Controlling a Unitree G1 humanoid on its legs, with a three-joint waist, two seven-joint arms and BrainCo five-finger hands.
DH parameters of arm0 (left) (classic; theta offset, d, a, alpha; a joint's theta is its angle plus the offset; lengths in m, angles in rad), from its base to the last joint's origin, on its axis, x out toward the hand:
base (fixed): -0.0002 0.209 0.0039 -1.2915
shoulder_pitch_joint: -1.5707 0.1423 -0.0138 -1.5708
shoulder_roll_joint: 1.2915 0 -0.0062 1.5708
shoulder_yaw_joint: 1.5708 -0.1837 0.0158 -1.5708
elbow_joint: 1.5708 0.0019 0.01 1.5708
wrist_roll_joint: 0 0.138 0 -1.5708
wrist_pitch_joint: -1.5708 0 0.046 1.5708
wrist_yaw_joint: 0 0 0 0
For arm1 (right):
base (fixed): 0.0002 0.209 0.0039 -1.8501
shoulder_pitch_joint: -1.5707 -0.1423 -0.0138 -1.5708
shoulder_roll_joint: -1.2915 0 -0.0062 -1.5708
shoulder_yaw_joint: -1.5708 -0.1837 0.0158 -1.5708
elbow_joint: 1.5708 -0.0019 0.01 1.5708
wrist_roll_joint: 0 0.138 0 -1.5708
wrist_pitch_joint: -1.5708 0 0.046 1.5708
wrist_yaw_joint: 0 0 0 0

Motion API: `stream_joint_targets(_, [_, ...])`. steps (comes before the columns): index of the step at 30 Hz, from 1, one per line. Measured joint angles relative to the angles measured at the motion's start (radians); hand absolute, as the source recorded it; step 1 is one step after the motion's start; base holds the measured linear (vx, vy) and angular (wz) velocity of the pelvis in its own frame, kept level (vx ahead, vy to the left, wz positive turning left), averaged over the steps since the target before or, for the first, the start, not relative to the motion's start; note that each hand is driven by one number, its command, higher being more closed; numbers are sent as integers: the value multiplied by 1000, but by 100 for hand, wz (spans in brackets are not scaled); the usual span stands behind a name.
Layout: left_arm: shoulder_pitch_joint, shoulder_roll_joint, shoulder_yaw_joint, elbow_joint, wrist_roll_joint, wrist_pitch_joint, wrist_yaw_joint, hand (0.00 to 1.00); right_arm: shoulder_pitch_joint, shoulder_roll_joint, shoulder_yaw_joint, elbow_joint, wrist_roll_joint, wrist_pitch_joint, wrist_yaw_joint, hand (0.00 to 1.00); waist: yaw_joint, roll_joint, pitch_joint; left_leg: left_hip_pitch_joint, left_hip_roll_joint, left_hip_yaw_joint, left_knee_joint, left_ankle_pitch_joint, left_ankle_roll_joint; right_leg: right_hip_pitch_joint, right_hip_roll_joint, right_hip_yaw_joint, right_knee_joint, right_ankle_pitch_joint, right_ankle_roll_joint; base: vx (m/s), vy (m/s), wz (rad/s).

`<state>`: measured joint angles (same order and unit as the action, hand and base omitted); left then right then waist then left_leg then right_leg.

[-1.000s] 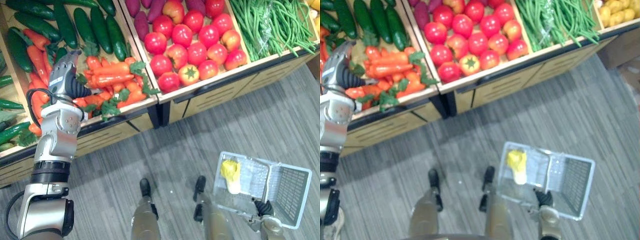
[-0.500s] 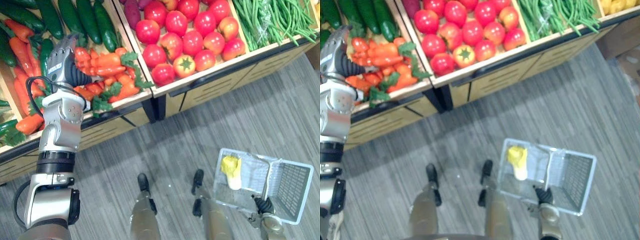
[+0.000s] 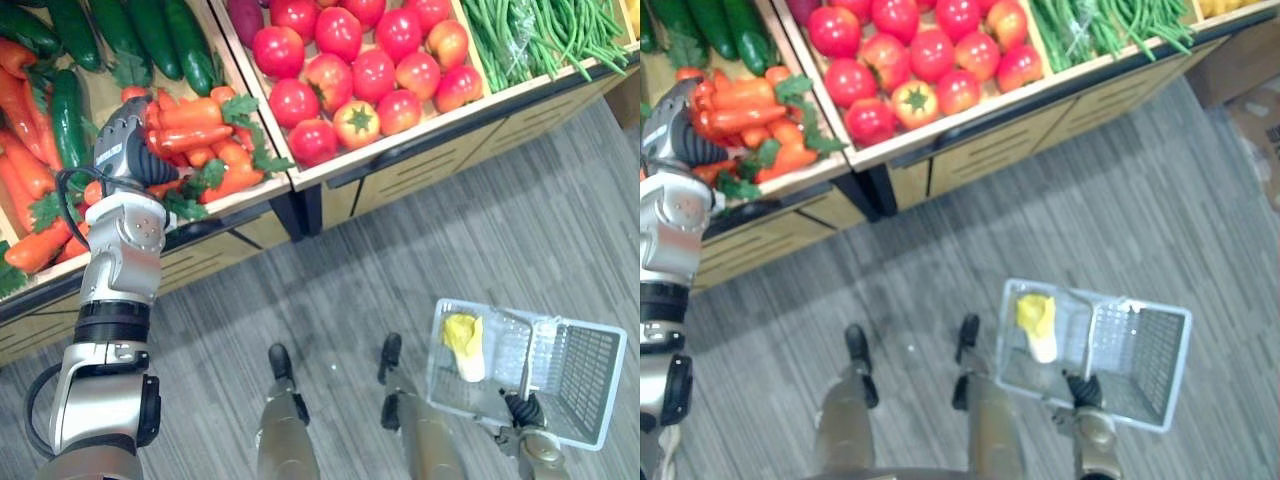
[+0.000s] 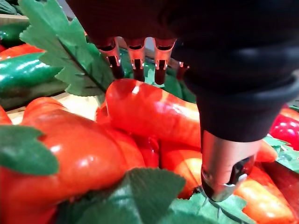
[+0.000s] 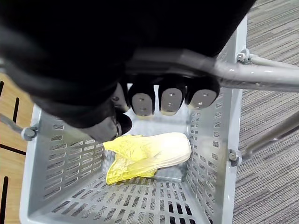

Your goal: Pick vegetable in the basket

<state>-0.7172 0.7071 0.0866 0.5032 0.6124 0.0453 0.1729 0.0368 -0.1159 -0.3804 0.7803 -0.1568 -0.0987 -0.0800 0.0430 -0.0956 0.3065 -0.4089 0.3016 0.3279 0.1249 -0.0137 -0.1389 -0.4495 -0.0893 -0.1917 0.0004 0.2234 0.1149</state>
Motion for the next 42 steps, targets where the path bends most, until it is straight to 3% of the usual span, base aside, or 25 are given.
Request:
stream_joint_targets(10, [-65,-31,-1,59,0,1,6,0,30,-1,27,13,0,7,-2,100,-6,-10,16,-7,6,15,12,0,-4,-6,3,11,-2,2,3,3,7,-2])
stream_joint_targets(11, [-72,-31,-1,66,0,1,8,100,30,-1,29,12,0,6,-2,100,-8,-10,16,-7,13,15,6,-4,2,-7,9,13,-10,21,8,-21,-8,-10])
stream_joint_targets(14, [-90,-32,-4,66,1,0,22,100,32,-2,42,12,0,3,-2,100,-11,-9,18,-9,28,22,-5,1,2,-9,25,9,-27,58,6,-16,-6,-7])
stream_joint_targets(34, [-118,-32,-37,64,0,2,20,100,36,-2,43,12,0,2,-1,100,-17,-10,19,-8,24,38,-17,26,-5,-11,25,14,-44,58,6,3,3,0])
stream_joint_targets(42, [-47,-29,120,-81,-2,13,62,100,73,-2,41,22,-1,3,0,100,-7,-10,18,36,25,13,-17,25,-7,60,26,1,-57,57,5,35,33,10])
